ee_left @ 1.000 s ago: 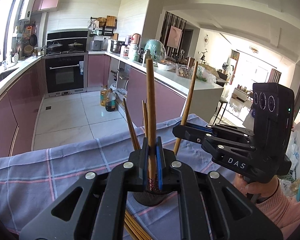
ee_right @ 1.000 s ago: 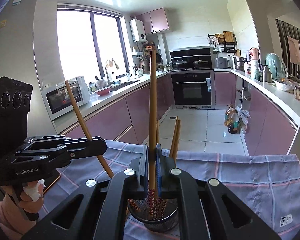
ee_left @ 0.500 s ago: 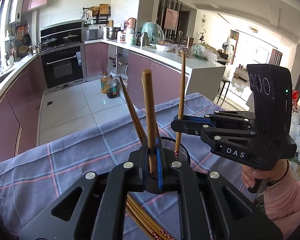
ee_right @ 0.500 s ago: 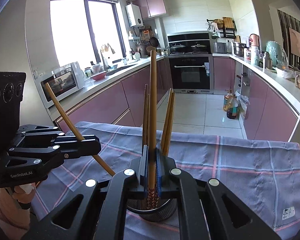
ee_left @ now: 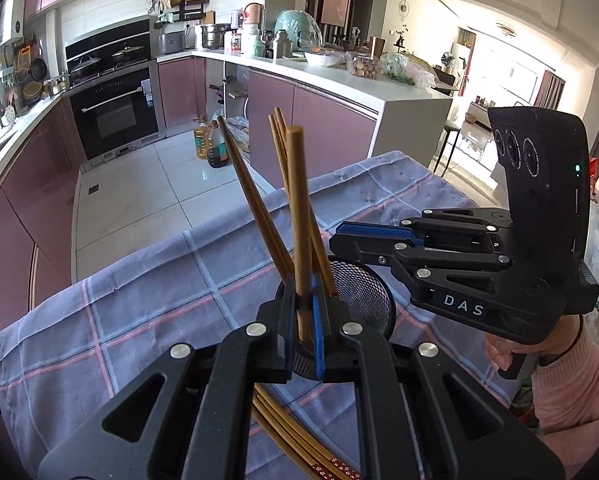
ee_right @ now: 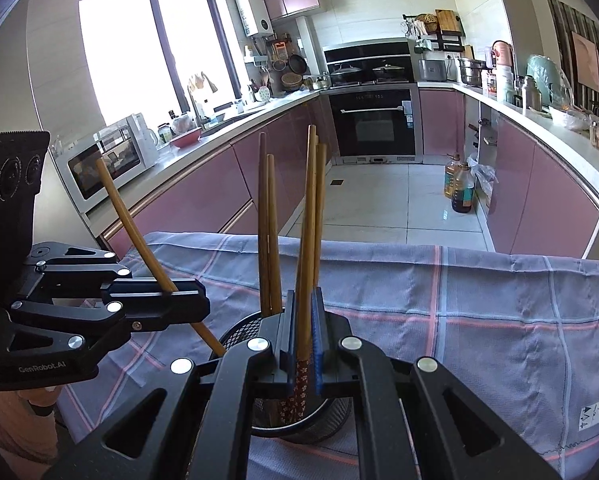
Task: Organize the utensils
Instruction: 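Open both tools to release the chopsticks into the holder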
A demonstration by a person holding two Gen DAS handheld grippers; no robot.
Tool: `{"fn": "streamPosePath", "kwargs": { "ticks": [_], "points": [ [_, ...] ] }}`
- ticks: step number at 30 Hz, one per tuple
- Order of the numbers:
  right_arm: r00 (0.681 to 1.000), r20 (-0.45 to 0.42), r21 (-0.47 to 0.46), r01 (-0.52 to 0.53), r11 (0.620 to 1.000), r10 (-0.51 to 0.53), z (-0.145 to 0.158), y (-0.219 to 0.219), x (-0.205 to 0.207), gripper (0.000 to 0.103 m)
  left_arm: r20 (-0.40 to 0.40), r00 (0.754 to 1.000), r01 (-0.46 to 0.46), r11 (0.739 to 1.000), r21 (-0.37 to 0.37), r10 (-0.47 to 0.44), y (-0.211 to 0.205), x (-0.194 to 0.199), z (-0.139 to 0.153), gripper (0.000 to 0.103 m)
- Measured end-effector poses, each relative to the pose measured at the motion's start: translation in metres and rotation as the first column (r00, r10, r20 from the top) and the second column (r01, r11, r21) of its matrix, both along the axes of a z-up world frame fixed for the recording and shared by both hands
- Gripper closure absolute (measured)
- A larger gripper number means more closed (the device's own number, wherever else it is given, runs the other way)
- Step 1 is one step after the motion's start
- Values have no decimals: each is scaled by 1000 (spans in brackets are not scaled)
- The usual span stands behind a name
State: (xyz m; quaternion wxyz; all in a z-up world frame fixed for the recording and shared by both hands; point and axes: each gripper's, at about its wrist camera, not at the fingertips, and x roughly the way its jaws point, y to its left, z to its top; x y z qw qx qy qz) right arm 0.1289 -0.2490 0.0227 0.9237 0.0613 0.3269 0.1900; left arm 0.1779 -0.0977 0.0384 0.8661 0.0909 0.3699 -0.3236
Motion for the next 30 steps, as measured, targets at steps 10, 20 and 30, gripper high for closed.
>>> {"fn": "streamPosePath", "kwargs": {
  "ticks": [10, 20, 30],
  "points": [
    [1000, -5, 20, 10, 1000, -10, -4, -4, -1, 96, -25, 999, -29, 999, -33, 28, -3, 18, -10, 95],
    [1000, -3, 30, 4, 1000, -4, -7, -6, -6, 95, -37, 997, -71, 995, -77, 69, 11, 20, -18, 94],
    [996, 57, 76, -71, 995, 66, 4, -4, -46, 74, 89, 986, -124, 976, -177, 141, 50, -28, -10, 64]
  ]
}}
